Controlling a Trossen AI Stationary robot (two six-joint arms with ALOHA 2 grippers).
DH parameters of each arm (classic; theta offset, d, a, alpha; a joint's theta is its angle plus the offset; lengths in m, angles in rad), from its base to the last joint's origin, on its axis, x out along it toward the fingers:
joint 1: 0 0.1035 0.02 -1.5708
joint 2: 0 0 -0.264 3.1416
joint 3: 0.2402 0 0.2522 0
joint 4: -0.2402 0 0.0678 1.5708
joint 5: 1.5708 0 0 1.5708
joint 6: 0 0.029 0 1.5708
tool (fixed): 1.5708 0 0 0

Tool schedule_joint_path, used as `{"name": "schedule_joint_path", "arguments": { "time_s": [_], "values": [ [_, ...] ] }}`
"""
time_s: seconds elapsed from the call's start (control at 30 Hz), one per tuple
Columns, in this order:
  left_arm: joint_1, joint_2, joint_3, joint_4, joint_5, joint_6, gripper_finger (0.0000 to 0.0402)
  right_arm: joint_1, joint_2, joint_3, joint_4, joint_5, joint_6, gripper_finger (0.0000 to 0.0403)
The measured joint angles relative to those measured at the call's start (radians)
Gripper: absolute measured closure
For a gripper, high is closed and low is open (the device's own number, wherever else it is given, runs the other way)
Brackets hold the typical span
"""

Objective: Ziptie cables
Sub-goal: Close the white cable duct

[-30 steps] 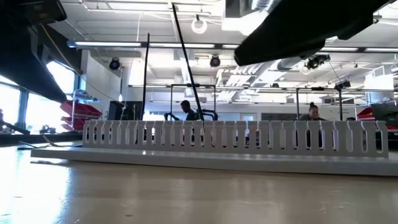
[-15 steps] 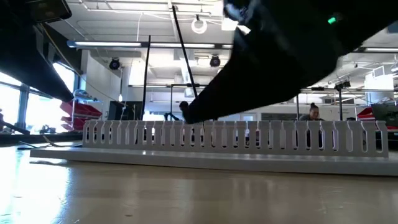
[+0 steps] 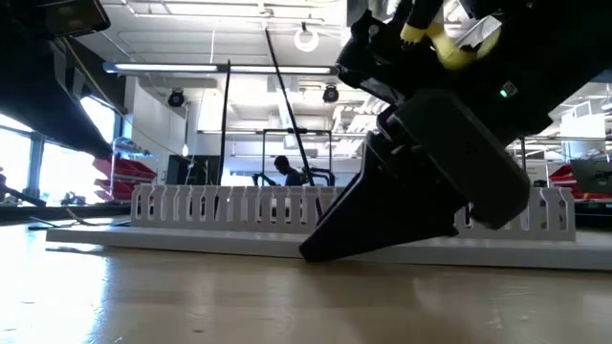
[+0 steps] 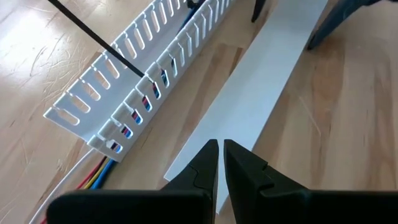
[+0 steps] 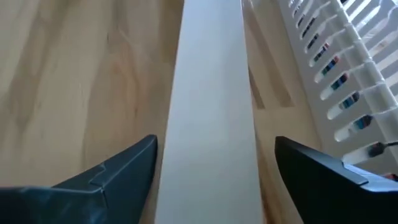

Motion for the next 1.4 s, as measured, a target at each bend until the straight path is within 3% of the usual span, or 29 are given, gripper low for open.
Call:
{"name": "schedule_joint_path", "arguments": {
  "time_s": [0.33,0.5,0.6,0.87,1.2,1.4],
  "values": [
    [0.0,0.001,0.0,0.029,0.002,0.018,0.0393,0.009,-0.148,-0.008,-0.37,0.03,0.059,0.0094],
    [0.0,0.002,0.0,0.046,0.002,0.021,0.0393,0.019,-0.169,-0.004,-0.261,0.011,-0.006,0.0094],
    [-0.001,0.002,0.0,0.046,0.001,0.02,0.0393,0.023,-0.126,-0.004,-0.155,-0.035,-0.07,0.0094],
    [-0.006,0.003,0.0,0.05,-0.002,0.027,0.0393,-0.008,0.008,-0.003,0.078,-0.016,-0.132,0.0094],
    [-0.006,0.003,0.0,0.054,-0.003,0.045,0.0393,-0.03,0.001,0.002,-0.012,-0.016,-0.148,0.0094],
    [-0.006,0.003,0.0,0.06,-0.001,0.05,0.0393,-0.085,0.0,0.002,-0.071,-0.083,-0.15,0.0094]
  ]
}}
